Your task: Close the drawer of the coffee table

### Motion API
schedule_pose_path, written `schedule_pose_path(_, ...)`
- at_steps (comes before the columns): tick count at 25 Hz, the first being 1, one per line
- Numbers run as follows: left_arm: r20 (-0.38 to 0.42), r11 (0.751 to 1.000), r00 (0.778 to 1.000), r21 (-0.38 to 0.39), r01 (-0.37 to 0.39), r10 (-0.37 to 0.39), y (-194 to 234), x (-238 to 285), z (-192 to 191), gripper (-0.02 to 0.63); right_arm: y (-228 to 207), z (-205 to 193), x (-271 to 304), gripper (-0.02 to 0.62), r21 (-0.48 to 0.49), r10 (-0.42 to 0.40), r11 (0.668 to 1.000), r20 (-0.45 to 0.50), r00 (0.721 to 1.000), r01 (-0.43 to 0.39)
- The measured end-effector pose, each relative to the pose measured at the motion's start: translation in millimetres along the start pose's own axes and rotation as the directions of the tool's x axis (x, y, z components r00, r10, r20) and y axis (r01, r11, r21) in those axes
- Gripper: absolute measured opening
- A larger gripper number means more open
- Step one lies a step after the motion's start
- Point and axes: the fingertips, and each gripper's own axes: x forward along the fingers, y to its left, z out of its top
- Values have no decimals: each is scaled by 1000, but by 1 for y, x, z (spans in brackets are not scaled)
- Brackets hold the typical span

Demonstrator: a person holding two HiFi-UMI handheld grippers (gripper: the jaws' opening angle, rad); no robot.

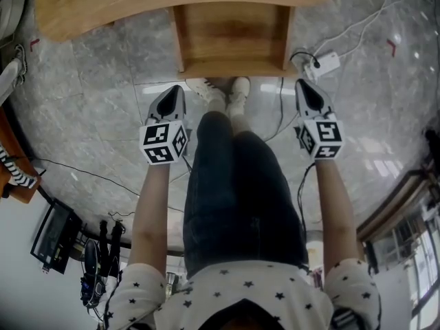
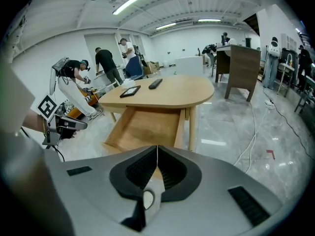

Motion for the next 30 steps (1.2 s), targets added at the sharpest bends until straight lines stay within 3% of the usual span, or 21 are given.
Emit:
schedule_pose_path(17, -127, 999, 991, 38, -26, 31, 28, 47, -47, 20, -18, -57, 43, 9, 1, -31, 999, -115, 993, 32)
schedule_pose_path(23, -205, 997, 979, 78, -3, 19, 32, 61, -67, 143, -22, -69, 54, 13, -36, -42, 999, -160, 986, 37)
schedule_pose_path(30, -295, 983, 955, 181, 32, 24, 35, 78, -88, 219, -28, -84, 65, 124, -97, -43, 995, -241, 970, 20)
